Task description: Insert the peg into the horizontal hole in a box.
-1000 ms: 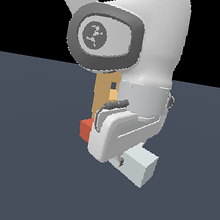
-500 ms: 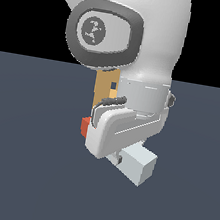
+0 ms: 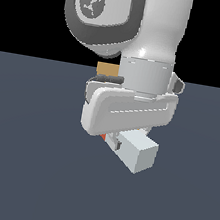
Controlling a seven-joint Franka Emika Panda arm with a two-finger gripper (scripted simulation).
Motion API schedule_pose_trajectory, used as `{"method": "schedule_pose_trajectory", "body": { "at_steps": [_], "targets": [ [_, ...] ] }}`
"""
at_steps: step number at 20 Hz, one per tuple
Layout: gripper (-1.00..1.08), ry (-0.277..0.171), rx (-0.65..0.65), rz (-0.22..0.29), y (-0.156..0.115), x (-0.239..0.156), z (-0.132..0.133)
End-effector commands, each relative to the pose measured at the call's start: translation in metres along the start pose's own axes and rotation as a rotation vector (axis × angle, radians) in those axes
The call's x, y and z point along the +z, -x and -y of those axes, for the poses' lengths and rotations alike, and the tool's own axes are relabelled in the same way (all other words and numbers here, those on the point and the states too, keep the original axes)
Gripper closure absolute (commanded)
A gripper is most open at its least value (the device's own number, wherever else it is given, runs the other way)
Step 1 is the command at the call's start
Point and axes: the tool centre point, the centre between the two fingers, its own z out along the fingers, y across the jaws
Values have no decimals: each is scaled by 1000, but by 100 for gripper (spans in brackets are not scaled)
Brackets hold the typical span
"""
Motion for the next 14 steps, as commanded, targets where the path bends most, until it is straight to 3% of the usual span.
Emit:
{"method": "schedule_pose_trajectory", "body": {
  "at_steps": [1, 14],
  "targets": [
    [108, 5, 69, 3, 0, -14, 0],
    [108, 5, 372, 3, -4, -62, 4]
  ]
}}
